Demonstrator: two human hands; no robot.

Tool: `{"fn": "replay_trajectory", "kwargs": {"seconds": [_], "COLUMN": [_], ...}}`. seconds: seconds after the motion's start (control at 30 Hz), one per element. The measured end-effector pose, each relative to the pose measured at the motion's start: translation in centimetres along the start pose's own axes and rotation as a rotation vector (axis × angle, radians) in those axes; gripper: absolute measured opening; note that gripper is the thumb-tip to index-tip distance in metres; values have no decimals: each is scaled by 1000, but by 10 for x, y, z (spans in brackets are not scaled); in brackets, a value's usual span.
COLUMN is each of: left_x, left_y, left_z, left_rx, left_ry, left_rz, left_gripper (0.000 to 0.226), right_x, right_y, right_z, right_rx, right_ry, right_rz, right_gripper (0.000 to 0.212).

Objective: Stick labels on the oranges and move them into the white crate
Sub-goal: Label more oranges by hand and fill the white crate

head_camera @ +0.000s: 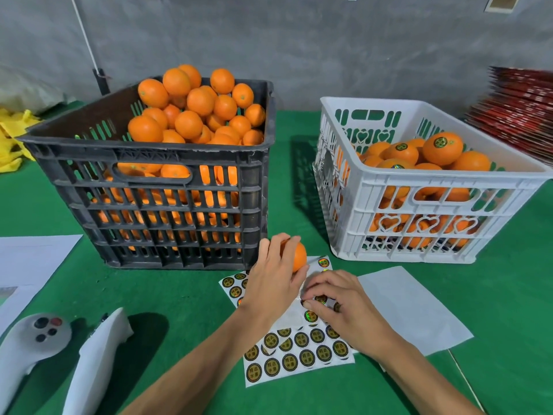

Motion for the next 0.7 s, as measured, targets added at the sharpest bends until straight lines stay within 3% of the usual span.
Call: {"fn": "replay_trajectory", "kwargs": {"seconds": [0.3,0.47,0.7], "left_x": [1,-3,-46], "left_y": [1,1,-6], "left_z": [0,0,-27], "left_rx": [-9,-4,96], "left_ry": [16,79,301], "left_rz": [4,-9,-184], "left_gripper": [54,57,54], "right_x": [2,-20,-41], "right_y": [-1,-17,-32], "right_z": [4,10,25], "right_rx": [43,296,380], "right_ry": [-76,-498,-561], "right_rz": [60,-248,-410], "right_gripper": [4,11,5]}}
Point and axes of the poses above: each hand's wrist, its own y-axis away from the middle knuckle, its own x-axis out of the palm, z = x × y, the point moved 7 cm from there along -y, towards the middle knuckle, and after that the axes turned 10 degrees about -z, right-handed, at the moved point
